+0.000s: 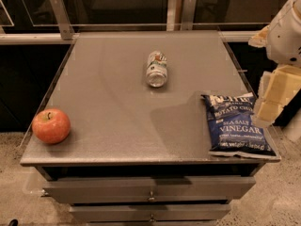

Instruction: Close middle drawer

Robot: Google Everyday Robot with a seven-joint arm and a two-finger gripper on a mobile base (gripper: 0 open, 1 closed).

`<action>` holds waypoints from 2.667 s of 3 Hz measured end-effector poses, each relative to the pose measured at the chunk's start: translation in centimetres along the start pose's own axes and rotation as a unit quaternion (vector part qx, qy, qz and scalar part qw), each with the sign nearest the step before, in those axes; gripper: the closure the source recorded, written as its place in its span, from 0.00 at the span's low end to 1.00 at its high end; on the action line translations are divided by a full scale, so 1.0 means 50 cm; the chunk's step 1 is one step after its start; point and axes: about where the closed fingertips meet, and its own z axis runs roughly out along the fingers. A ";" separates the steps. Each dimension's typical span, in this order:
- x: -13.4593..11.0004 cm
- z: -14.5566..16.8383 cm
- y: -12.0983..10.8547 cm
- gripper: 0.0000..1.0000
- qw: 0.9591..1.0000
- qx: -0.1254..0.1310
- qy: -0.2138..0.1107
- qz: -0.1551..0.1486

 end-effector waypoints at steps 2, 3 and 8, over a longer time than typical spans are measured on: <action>0.001 0.011 -0.002 0.00 1.000 0.004 -0.009 0.001; 0.019 0.054 -0.003 0.00 1.000 0.002 -0.017 0.012; 0.053 0.248 0.046 0.66 0.995 -0.089 -0.024 0.045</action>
Offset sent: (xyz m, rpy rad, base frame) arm 0.0055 -0.0009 -0.0177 0.0369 -0.0095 0.0030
